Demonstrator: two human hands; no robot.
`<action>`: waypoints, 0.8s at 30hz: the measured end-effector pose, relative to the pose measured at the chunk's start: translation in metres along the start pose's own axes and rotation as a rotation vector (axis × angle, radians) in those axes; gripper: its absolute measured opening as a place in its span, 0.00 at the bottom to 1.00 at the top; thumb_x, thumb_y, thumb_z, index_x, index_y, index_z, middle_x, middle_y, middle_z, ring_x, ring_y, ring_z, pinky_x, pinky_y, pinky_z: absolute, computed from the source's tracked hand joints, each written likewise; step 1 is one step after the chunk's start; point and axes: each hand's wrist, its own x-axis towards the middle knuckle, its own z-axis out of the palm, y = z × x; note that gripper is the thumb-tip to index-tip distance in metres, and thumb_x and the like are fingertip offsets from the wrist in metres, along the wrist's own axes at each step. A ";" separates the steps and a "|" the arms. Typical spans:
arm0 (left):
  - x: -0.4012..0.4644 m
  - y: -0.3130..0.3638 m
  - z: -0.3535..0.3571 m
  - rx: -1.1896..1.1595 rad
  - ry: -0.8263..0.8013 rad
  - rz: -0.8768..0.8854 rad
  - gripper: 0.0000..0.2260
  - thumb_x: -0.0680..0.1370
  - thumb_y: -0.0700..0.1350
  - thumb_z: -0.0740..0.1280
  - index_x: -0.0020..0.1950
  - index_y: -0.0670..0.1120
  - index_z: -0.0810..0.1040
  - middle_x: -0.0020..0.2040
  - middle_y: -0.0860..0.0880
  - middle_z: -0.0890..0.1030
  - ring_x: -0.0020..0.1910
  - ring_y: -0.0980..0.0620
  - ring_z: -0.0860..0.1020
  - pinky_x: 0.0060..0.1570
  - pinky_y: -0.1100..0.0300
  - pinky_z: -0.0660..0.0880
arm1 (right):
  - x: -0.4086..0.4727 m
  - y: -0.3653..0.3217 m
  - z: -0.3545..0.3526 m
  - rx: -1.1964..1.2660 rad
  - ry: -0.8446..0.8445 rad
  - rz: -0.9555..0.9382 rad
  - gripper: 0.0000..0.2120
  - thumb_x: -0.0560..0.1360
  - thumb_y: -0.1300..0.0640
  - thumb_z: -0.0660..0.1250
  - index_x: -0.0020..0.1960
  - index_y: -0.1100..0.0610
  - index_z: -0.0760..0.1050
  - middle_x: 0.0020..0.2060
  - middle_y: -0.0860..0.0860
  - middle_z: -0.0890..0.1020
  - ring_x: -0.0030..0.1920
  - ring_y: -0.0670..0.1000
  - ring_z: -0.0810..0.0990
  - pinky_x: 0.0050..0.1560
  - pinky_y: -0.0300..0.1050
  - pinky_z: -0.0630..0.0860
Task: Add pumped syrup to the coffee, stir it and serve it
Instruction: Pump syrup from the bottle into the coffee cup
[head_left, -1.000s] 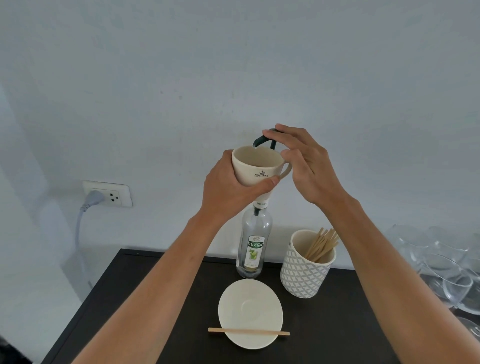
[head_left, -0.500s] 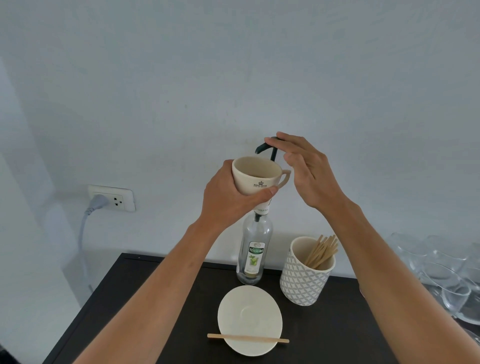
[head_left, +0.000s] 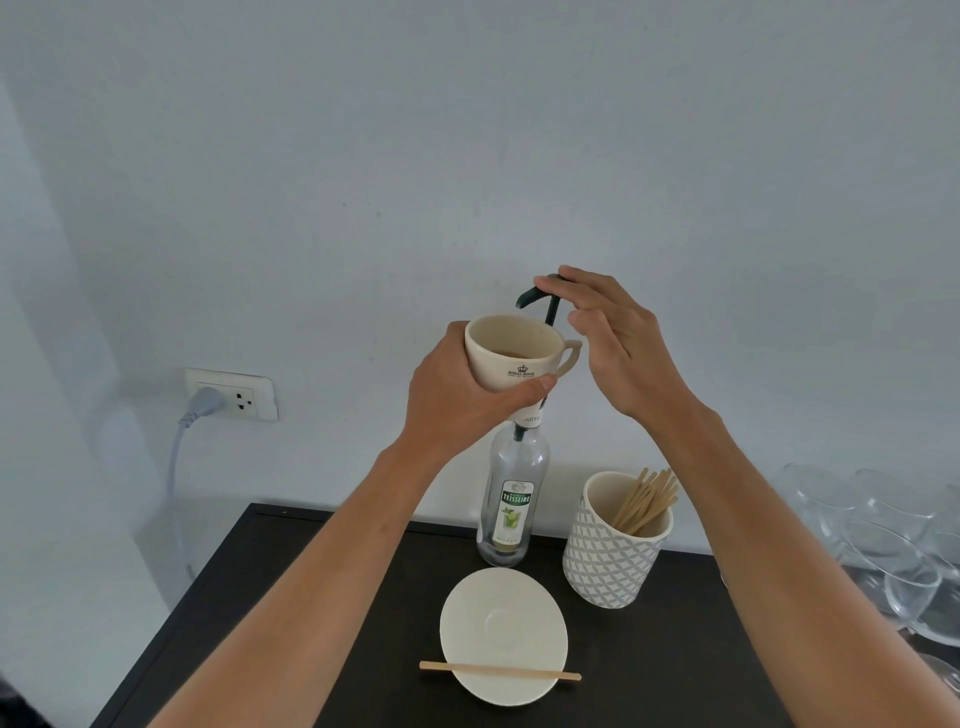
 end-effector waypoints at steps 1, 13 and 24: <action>0.000 0.001 0.000 0.001 0.000 0.001 0.34 0.58 0.69 0.74 0.58 0.56 0.71 0.51 0.60 0.79 0.49 0.63 0.78 0.45 0.59 0.79 | -0.001 0.000 0.000 -0.009 0.004 0.002 0.23 0.78 0.56 0.53 0.67 0.45 0.78 0.71 0.44 0.72 0.63 0.36 0.72 0.65 0.40 0.71; 0.003 0.002 -0.001 -0.012 -0.003 0.001 0.35 0.58 0.69 0.75 0.59 0.55 0.71 0.52 0.60 0.79 0.49 0.62 0.79 0.46 0.56 0.80 | -0.004 0.002 0.006 -0.158 0.011 -0.051 0.24 0.80 0.58 0.51 0.71 0.48 0.75 0.74 0.46 0.70 0.63 0.23 0.62 0.69 0.37 0.61; 0.003 0.001 0.002 -0.006 -0.002 -0.004 0.35 0.58 0.69 0.75 0.59 0.55 0.72 0.52 0.59 0.80 0.50 0.61 0.79 0.47 0.54 0.80 | -0.003 -0.004 0.002 -0.087 -0.008 -0.027 0.24 0.80 0.57 0.49 0.71 0.48 0.74 0.74 0.43 0.69 0.73 0.35 0.62 0.73 0.40 0.59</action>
